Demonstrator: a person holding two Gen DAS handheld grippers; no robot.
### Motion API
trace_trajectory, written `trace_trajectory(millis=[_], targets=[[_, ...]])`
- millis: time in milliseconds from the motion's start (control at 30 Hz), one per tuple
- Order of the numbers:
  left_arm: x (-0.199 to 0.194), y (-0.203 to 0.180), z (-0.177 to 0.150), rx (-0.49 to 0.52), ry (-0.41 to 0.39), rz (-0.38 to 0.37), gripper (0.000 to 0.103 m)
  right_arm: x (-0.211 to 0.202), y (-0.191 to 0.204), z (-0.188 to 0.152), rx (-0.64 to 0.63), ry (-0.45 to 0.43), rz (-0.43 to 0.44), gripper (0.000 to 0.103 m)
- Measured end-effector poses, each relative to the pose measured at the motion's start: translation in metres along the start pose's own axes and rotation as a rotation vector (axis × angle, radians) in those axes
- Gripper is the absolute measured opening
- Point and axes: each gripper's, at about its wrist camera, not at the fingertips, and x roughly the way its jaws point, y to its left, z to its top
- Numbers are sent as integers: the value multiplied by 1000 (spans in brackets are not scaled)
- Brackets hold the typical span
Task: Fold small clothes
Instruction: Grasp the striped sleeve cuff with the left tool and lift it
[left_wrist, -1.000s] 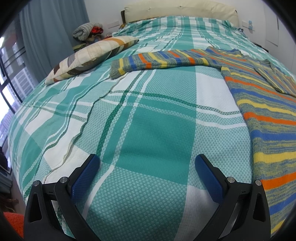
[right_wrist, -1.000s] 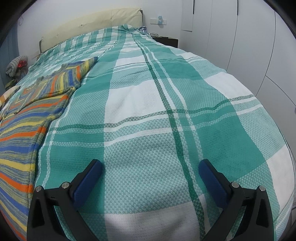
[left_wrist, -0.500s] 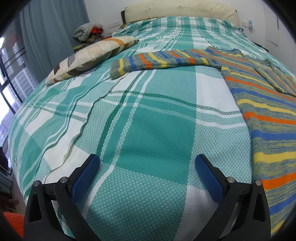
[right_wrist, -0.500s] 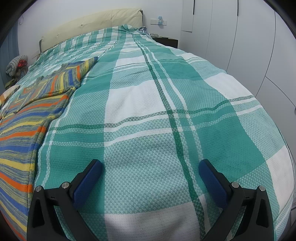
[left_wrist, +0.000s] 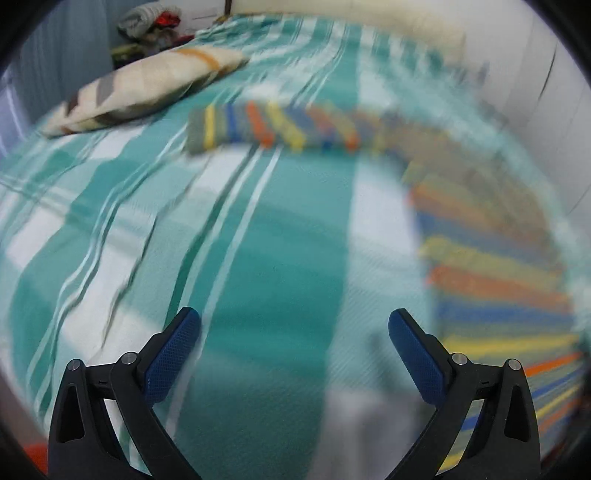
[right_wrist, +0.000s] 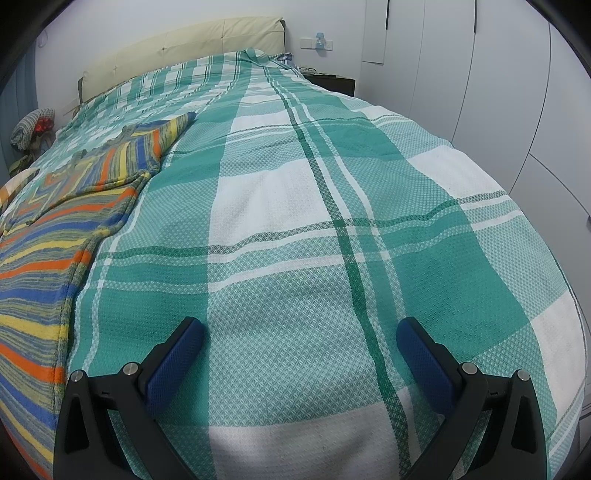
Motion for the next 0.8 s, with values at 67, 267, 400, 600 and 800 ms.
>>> trace_trajectory(millis=[67,267,400,600,800], targets=[[-2,13,29,-65,-28,-50,102,0,0,0,-1,0,-1,103],[68,83,96,-441,65,-155,101,2,1,2,-9,1,-5,103],[97,107,111,-625,11,-167,99,2,1,2,-9,1,-6,103],[113,108,131,-674,10,-85,6,3,2,3,-13,3,-11,103],[48,-9,196,-199,-129,-20,7,3,2,3,-18,5,-15,103]])
